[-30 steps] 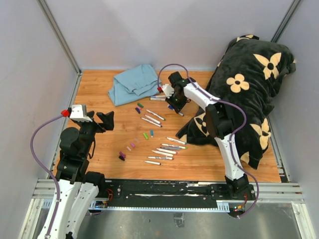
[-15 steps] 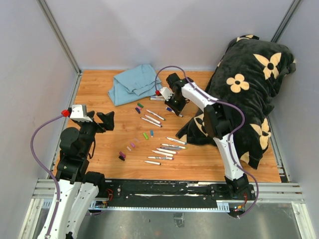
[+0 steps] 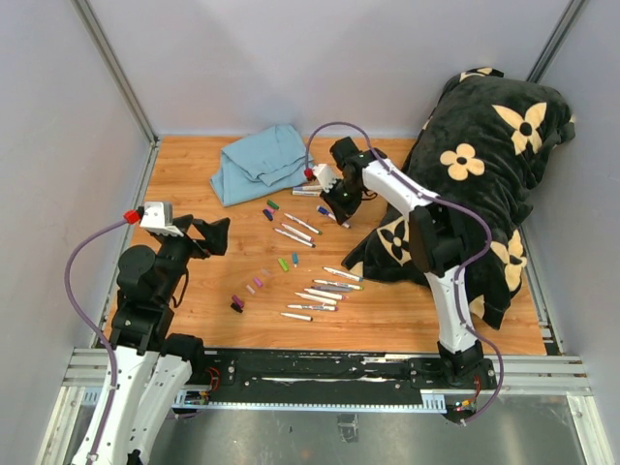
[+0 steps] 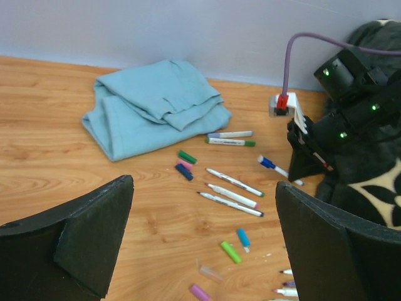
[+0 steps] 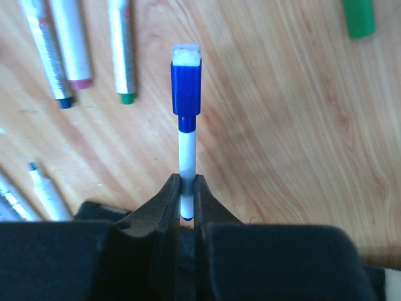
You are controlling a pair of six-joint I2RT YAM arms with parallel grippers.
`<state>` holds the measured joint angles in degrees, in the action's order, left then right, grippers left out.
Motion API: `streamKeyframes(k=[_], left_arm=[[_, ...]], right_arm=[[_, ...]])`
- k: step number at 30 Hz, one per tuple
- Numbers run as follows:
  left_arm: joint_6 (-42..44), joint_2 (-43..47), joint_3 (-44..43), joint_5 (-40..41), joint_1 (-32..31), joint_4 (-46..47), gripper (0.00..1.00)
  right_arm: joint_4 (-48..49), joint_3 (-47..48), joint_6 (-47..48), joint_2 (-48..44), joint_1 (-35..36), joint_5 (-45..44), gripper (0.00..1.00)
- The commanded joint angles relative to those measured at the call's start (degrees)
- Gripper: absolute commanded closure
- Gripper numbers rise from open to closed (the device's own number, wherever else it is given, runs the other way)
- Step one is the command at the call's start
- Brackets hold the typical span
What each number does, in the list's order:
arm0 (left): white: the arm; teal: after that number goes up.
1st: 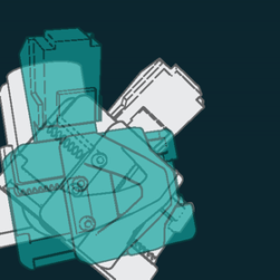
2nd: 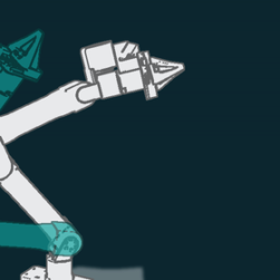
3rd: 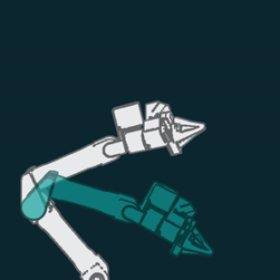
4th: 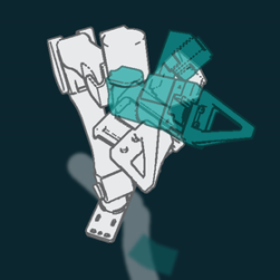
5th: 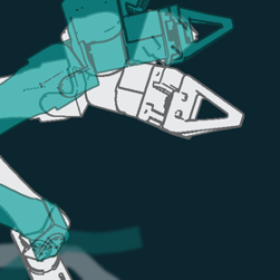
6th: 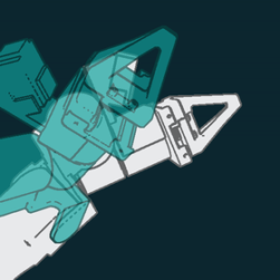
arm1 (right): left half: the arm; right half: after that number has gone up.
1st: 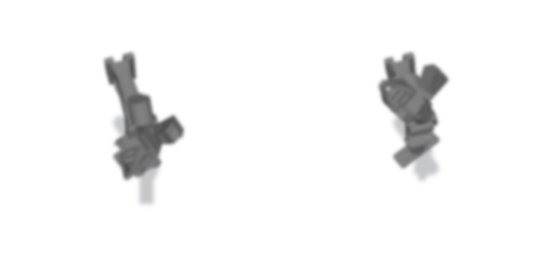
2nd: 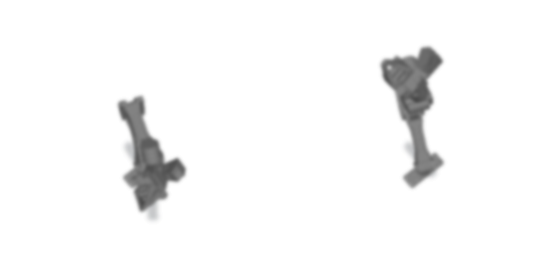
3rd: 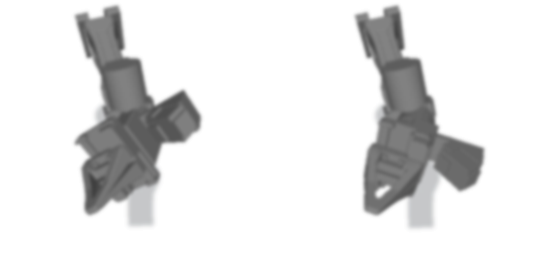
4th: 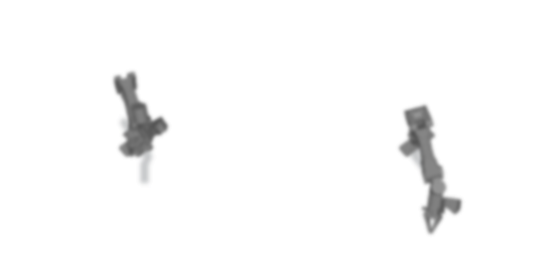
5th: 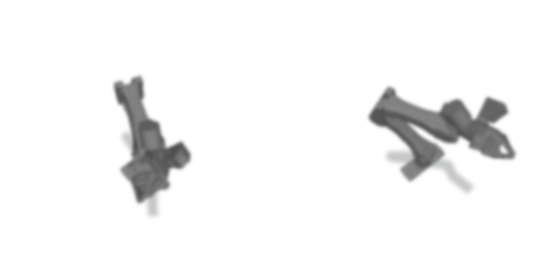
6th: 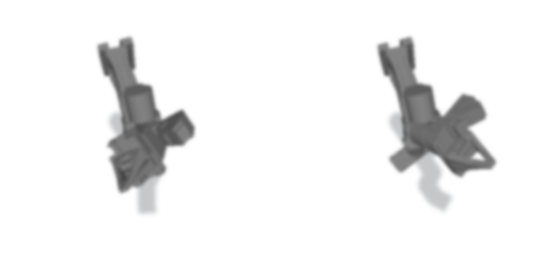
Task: Open the pen caps
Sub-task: Pick up the pen from the center of the board.
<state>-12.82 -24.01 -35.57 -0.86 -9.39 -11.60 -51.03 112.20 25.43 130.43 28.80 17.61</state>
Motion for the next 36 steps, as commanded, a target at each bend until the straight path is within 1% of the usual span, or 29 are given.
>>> streamKeyframes(k=[1,3,6,8,10,13,17,19,21,23,31,34,36], left_arm=[[-6.3,-1.5,0.7,-8.6,0.3,5.2,0.01],[-12.3,-2.3,3.2,-13.6,0.3,9.9,0.01],[-22.1,-4.1,8.5,-19.9,0.3,20.3,0.01],[-28.2,-6.3,11.7,-22.5,0.2,27.2,0.01],[-32.3,-9.4,13.3,-24.1,0.2,31.7,0.02],[-33.5,-14.0,13.3,-24.8,-0.7,35.2,0.03],[-33.6,-18.2,14.4,-22.6,-4.5,40.9,0.03],[-34.0,-20.1,15.5,-22.0,-5.3,44.4,0.03],[-35.0,-22.4,16.7,-22.1,-5.4,48.6,0.02],[-36.0,-24.9,17.6,-22.5,-5.4,53.7,0.02],[-40.1,-35.3,18.1,-23.5,-5.5,67.7,0.02],[-41.1,-38.5,17.2,-24.3,-5.4,71.3,0.02],[-41.2,-40.4,16.3,-25.0,-5.5,72.0,0.03]], right_arm=[[3.0,-1.5,-2.5,-7.8,-1.8,8.9,0.99],[3.6,-2.1,-3.4,-9.4,-2.5,11.9,0.99],[4.5,-3.5,-5.3,-11.6,-3.8,17.7,0.99],[5.6,-4.8,-6.6,-13.1,-4.8,23.0,0.99],[7.1,-6.4,-7.9,-14.6,-5.6,27.0,0.99],[9.4,-8.5,-10.0,-16.2,-6.0,31.8,0.99],[10.3,-9.2,-11.8,-16.5,-6.0,37.0,0.99],[11.4,-9.9,-12.7,-16.5,-6.0,39.0,0.99],[12.5,-10.6,-13.7,-18.3,-6.0,40.8,0.99],[13.4,-11.1,-14.6,-18.3,-6.0,42.5,0.99],[15.7,-12.1,-17.4,-17.9,-5.7,46.4,0.99],[16.6,-12.6,-18.2,-18.0,-5.1,47.7,0.99],[17.0,-12.8,-18.7,-17.9,-4.5,48.5,0.99]])
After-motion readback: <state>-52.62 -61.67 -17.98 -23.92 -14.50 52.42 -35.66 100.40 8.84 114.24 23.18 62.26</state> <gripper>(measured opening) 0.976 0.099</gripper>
